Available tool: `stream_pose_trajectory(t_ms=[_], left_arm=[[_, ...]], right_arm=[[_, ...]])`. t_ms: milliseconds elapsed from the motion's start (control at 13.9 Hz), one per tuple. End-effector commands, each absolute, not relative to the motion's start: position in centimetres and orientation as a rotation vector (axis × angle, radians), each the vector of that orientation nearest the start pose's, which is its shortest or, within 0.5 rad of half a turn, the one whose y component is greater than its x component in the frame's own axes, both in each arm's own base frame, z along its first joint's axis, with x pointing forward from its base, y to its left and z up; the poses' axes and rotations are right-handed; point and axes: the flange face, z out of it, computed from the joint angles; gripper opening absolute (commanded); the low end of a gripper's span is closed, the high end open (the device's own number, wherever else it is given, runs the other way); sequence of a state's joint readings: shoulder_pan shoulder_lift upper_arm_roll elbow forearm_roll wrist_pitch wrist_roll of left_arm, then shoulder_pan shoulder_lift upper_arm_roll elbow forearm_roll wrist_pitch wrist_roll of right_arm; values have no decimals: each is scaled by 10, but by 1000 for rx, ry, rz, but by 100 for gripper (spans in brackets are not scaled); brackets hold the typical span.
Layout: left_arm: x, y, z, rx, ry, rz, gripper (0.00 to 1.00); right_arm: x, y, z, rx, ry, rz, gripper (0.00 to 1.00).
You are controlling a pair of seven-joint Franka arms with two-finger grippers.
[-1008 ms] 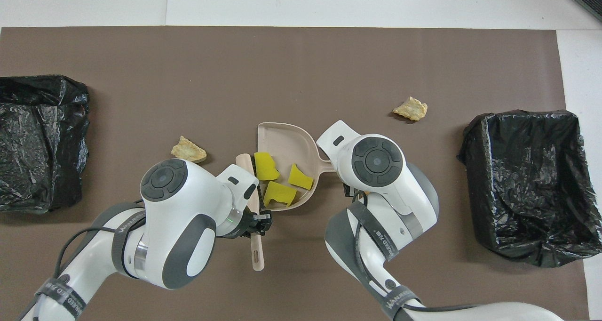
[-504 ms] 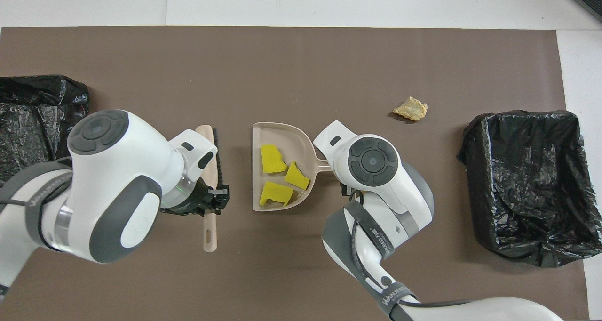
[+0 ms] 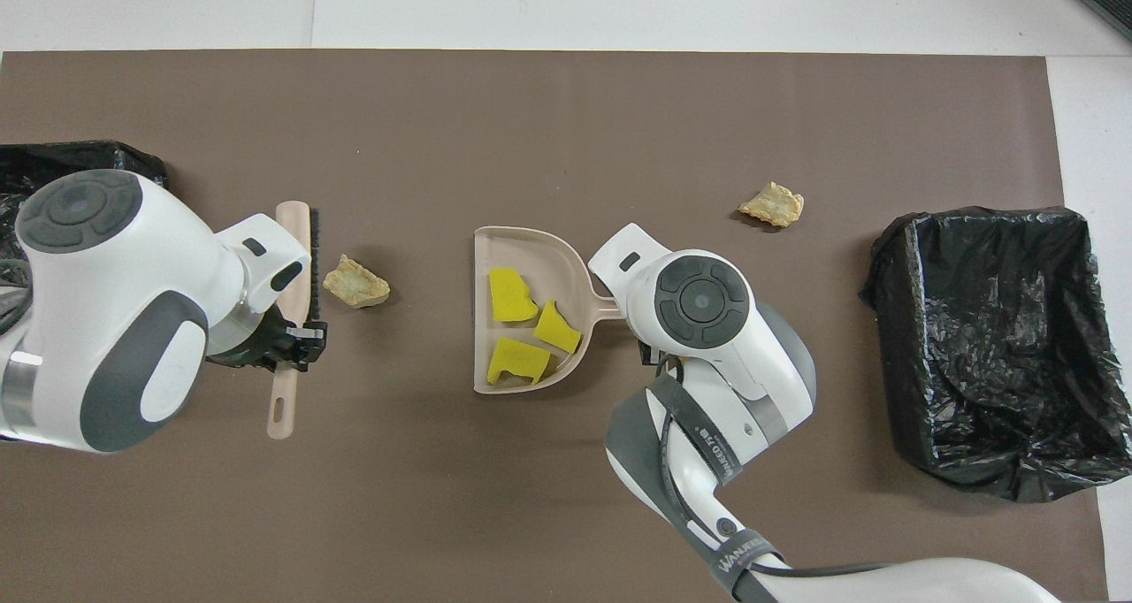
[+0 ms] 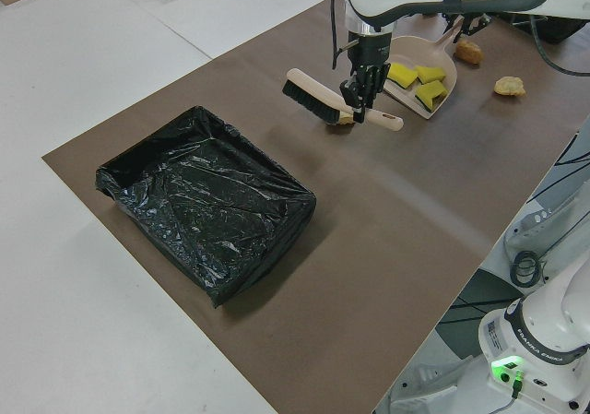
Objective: Sweep and dump trash in bin
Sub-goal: 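Sweep the yellow sponges into the dustpan with the left gripper's brush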
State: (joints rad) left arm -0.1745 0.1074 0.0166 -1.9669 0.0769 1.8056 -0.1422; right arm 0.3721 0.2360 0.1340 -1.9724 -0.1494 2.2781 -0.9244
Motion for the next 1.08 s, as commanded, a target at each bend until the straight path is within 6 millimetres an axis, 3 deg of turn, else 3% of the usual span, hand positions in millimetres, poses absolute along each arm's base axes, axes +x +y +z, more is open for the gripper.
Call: stream_pose_trajectory(t_ms=[0, 72, 216, 504, 648, 864, 1008], left_arm=[[543, -88, 376, -2995, 119, 416, 0], [538, -97, 366, -3031, 100, 449, 0], [516, -143, 359, -3071, 132, 492, 0], [476, -243, 364, -3150, 94, 536, 0], [460, -280, 374, -3180, 87, 563, 0], [462, -286, 392, -3194, 78, 573, 0], [464, -280, 430, -3204, 93, 575, 0]], right_arm=[[538, 293, 359, -2383, -2202, -93, 0], [538, 293, 359, -2383, -2202, -93, 0], [539, 294, 354, -2382, -2200, -101, 0], [538, 297, 345, -2373, -2203, -86, 0], [534, 308, 337, -2359, -2210, -80, 0], [535, 310, 332, -2391, -2170, -91, 0], [538, 311, 335, -2394, -2168, -96, 0]])
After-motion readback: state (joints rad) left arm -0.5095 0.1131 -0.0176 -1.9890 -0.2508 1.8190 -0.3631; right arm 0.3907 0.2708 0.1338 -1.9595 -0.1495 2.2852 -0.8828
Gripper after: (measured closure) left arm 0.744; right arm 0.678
